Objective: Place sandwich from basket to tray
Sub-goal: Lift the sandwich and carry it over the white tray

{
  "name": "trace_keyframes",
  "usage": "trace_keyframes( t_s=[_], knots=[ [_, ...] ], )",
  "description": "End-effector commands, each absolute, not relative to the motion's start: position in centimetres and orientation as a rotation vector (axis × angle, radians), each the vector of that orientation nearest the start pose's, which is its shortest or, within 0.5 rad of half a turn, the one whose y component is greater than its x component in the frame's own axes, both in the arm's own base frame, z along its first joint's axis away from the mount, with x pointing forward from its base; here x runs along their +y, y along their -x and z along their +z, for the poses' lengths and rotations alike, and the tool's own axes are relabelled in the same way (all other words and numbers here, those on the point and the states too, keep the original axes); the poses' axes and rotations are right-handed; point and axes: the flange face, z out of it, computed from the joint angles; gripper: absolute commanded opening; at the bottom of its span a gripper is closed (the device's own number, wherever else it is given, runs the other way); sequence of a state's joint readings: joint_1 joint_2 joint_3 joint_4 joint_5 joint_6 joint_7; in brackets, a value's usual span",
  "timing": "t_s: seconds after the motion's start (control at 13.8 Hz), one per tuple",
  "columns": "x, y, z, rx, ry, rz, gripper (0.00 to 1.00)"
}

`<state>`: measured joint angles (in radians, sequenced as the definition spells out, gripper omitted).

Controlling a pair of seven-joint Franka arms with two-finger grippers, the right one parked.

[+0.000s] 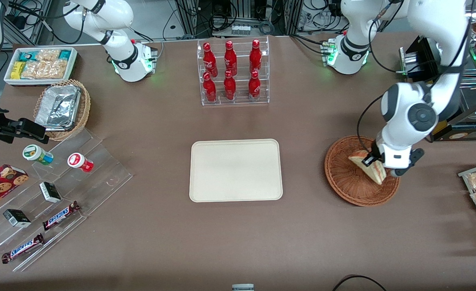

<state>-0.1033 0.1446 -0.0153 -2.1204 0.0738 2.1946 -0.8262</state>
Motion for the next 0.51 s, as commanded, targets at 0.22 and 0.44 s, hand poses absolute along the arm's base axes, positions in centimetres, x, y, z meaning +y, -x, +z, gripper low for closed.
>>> trace_keyframes(
  t_s=[0.22,0.44],
  knots=[
    [-17.0,-57.1,46.3,-0.775,2.956,0.077,0.0],
    [-25.6,-56.2,47.2,-0.545,3.046,0.076,0.0]
  ],
)
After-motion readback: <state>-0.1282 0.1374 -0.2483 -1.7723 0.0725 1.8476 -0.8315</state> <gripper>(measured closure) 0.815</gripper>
